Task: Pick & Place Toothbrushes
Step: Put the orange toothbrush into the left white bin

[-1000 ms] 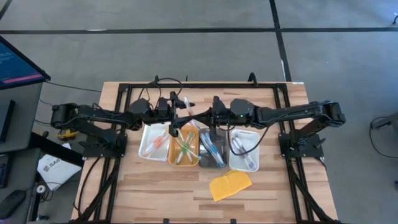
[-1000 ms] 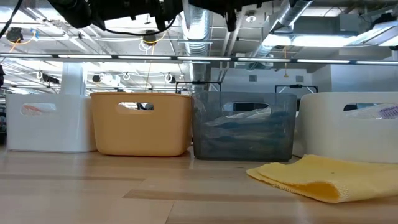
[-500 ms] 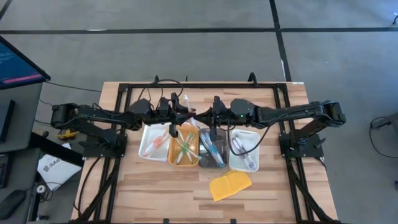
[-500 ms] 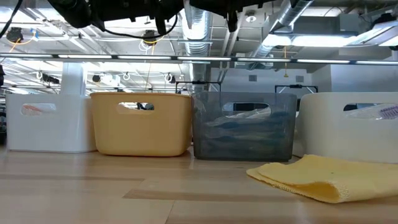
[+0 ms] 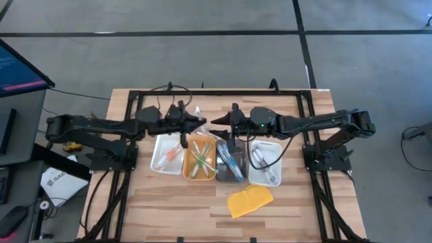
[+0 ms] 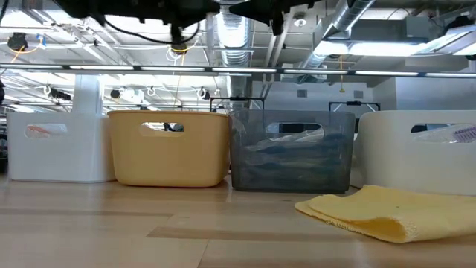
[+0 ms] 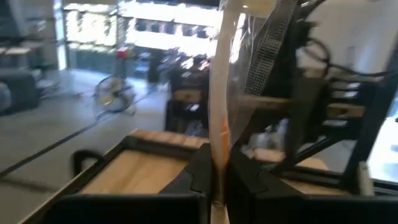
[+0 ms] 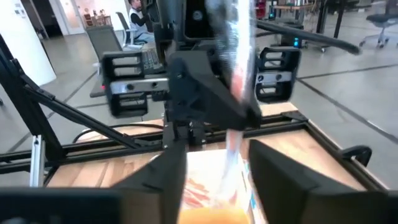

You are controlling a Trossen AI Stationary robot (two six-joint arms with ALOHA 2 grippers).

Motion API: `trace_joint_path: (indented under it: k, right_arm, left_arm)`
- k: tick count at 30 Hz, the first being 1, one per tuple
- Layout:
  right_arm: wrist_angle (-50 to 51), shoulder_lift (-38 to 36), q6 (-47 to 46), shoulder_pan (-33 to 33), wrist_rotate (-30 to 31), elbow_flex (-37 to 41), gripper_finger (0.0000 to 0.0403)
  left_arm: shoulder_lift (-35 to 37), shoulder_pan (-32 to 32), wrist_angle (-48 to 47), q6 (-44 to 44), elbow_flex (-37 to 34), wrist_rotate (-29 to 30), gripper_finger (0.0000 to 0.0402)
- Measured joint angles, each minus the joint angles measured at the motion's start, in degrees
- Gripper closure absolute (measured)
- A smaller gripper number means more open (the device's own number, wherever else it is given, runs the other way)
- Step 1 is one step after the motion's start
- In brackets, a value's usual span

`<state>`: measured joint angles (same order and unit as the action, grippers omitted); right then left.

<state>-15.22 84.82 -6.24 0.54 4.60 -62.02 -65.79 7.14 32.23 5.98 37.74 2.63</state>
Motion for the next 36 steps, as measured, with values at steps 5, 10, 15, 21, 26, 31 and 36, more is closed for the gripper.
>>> trace_joint_path:
  k: [5, 10, 15, 21, 26, 31, 36]
  right_arm:
    - [2.1, -0.9, 0.2, 0.0, 0.0, -0.1, 0.0147]
    - [8.0, -3.6, 0.2, 1.0, 0.0, -0.2, 0.0114]
    - [18.2, -8.5, 0.2, 2.6, 0.0, -0.2, 0.0108]
    - [27.6, -12.5, -1.4, 3.5, -0.1, -0.2, 0.0107]
    - [28.9, -12.4, -2.2, 3.5, 0.0, -0.2, 0.0107]
    - [29.8, -12.4, -2.3, 3.5, 0.0, -0.2, 0.0107]
    - [30.6, -12.4, -2.4, 3.5, 0.0, -0.2, 0.0107]
  left_arm:
    - [9.6, 0.0, -25.3, 5.5, 2.8, 6.9, 0.0392]
    - [12.0, -0.3, -53.8, 16.2, 11.3, 9.6, 0.0392]
    - [8.1, -2.0, -70.7, 26.5, 15.2, 6.2, 0.0392]
    - [0.3, -3.5, -81.9, 33.5, 15.3, 1.8, 0.0393]
    - [-5.2, -4.7, -85.4, 36.6, 15.3, -0.3, 0.0393]
    - [-8.7, -5.9, -87.7, 38.6, 15.0, -2.0, 0.0393]
    - [-9.7, -6.0, -87.9, 39.6, 13.5, -2.9, 0.0393]
